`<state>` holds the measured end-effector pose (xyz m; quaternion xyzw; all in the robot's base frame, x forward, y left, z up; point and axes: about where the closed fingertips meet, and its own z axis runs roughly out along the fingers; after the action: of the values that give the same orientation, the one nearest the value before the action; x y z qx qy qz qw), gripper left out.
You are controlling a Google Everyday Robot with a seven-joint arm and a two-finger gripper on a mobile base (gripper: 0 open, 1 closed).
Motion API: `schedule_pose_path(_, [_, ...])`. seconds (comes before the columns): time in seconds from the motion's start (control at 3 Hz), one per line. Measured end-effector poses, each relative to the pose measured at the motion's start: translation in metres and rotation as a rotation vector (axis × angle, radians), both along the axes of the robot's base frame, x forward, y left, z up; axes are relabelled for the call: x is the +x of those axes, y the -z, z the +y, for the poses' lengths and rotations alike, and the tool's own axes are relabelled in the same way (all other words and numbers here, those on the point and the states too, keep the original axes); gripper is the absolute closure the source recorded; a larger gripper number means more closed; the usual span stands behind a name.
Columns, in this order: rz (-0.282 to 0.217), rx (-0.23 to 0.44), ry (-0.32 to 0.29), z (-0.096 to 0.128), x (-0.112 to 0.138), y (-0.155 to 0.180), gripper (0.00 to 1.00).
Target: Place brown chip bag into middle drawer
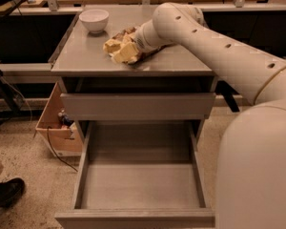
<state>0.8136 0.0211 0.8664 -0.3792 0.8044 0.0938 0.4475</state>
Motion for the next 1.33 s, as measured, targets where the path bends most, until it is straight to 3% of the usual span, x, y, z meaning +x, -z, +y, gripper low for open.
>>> schedule_pose_path(0.33, [0.022, 0.009, 0.067, 0.005, 0.029, 0.017, 0.00])
schedule_pose_path(0.67, [0.025, -0.008, 0.126, -0.002, 0.045, 0.026, 0.18])
schedule_pose_path(1.0, [0.020, -0.013, 0.143, -0.006, 0.049, 0.024, 0.41])
schedule_pose_path(1.33, [-0.022, -0.032, 0.174, -0.023, 0.040, 0.002, 0.64])
